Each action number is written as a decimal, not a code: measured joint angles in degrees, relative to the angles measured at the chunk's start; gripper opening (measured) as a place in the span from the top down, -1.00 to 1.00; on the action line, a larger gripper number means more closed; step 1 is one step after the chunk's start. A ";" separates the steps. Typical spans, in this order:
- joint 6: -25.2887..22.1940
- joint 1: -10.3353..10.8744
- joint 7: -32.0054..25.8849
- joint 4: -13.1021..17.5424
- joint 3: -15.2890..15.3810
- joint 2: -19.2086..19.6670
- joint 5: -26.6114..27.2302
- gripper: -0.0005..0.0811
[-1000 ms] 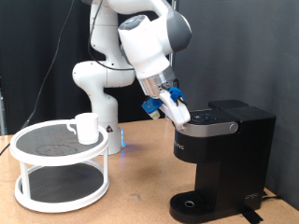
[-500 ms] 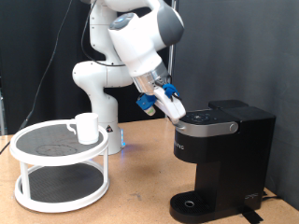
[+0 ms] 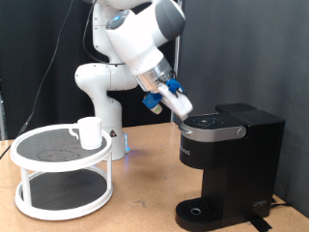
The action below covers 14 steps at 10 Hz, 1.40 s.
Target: Make a cup of coffee with the keurig machine
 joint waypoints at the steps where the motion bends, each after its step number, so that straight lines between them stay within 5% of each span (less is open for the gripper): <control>1: -1.60 -0.03 0.01 0.32 -0.41 -1.50 1.31 0.99; 7: -6.67 -0.15 0.45 0.82 -2.31 -6.11 2.16 0.99; 10: -6.72 -0.97 0.94 -3.01 -4.91 -8.04 8.47 0.99; 14: -3.84 -4.89 7.35 -9.83 -6.57 -14.35 9.22 0.99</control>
